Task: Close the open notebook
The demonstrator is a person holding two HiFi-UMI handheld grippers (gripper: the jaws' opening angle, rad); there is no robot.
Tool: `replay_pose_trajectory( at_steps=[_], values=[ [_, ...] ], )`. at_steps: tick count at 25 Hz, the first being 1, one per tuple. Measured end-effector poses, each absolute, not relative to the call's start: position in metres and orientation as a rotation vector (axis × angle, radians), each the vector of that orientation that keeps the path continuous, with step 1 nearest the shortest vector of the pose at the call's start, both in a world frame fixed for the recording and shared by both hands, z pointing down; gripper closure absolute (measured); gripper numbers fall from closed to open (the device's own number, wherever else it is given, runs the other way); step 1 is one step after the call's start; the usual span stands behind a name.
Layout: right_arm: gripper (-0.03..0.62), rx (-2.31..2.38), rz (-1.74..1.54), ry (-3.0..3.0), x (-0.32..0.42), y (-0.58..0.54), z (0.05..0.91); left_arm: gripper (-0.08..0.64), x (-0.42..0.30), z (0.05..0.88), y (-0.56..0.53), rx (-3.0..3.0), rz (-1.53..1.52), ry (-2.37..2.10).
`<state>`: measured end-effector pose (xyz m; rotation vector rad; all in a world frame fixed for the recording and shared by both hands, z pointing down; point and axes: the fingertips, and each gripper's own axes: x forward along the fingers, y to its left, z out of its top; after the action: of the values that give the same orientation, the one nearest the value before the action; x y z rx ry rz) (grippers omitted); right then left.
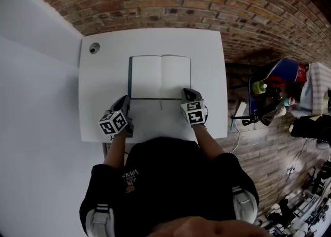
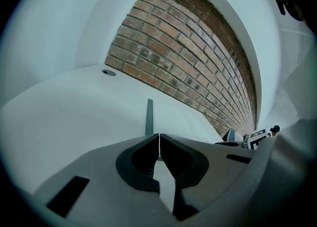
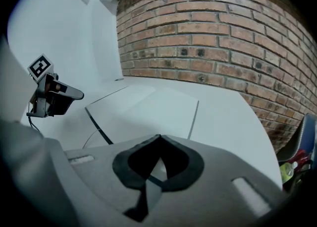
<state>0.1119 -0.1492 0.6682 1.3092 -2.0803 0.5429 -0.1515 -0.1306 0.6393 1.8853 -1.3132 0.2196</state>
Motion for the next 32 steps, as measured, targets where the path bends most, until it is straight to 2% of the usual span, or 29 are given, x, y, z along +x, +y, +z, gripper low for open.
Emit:
replay_pose_trajectory(
  at_steps=[15, 19, 26, 32],
  values=[
    [0.594, 1.29, 0.537, -2.105, 0.114, -0.15, 0.673, 0.546, -0.169, 0.654, -0.13, 1.675, 0.188, -1.369],
    [0.594, 1.29, 0.55, -2.103, 0.113, -0.149, 0.672, 0.405, -0.171, 0.661, -0.129, 1.642, 0.226, -1.383],
    [0.594, 1.29, 0.544, -2.105, 0.113, -0.15, 0.672, 0.362, -0.159, 0.664, -0.132, 1.68, 0.323, -1.37],
    [0.594, 1.291, 0.547, -2.103, 0.113, -0.149, 0.672, 0.354, -0.154, 0.667, -0.131, 1.688, 0.419, -1.388]
  ],
)
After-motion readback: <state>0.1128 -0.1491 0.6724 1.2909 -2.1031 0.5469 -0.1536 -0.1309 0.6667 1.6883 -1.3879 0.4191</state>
